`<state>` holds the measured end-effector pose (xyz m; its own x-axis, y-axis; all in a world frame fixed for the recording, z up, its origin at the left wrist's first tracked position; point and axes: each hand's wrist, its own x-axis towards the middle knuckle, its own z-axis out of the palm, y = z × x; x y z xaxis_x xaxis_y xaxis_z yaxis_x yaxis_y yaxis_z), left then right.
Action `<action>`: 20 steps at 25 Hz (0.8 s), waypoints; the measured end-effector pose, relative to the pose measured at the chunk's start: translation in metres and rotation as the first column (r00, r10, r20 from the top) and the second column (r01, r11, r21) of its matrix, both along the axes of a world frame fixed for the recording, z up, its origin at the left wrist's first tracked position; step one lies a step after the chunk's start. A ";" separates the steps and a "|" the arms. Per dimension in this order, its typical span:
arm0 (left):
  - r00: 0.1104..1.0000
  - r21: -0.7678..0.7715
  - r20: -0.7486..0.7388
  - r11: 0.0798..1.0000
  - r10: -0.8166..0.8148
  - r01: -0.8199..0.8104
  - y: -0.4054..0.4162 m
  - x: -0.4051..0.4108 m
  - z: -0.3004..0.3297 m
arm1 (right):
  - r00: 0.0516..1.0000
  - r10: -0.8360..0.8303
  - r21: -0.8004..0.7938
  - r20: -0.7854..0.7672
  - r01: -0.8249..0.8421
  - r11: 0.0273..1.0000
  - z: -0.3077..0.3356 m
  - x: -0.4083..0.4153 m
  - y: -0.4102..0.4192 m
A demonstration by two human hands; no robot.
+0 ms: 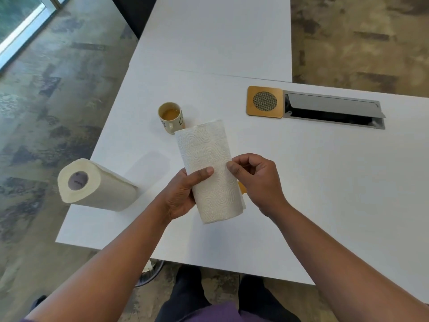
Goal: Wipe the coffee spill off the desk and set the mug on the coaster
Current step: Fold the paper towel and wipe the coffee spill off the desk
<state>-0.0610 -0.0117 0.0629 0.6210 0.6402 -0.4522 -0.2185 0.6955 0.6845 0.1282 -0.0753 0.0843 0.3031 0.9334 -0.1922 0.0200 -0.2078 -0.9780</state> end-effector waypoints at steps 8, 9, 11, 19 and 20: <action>0.995 0.009 -0.070 0.997 -0.077 0.078 0.003 0.005 -0.006 | 0.995 -0.018 -0.051 -0.098 0.013 0.999 -0.003 0.009 -0.001; 0.994 0.010 -0.076 0.997 -0.081 0.082 0.003 0.005 -0.008 | 0.994 -0.022 -0.056 -0.106 0.017 0.998 -0.004 0.009 -0.001; 0.996 0.013 -0.076 0.999 -0.050 0.051 0.004 0.005 -0.011 | 0.992 -0.034 -0.065 -0.121 0.026 0.998 -0.007 0.009 0.000; 0.988 0.030 -0.063 0.989 0.144 -0.142 0.008 0.015 -0.016 | 0.985 -0.065 -0.088 -0.157 0.052 0.995 -0.018 0.006 -0.002; 0.986 0.028 -0.073 0.988 0.152 -0.151 0.008 0.015 -0.017 | 0.986 -0.068 -0.089 -0.150 0.055 0.995 -0.019 0.006 -0.002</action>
<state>-0.0457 -0.0039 0.0459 0.4814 0.7349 -0.4777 -0.2680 0.6424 0.7180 0.1342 -0.0777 0.0651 0.3201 0.8925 -0.3179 -0.1434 -0.2861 -0.9474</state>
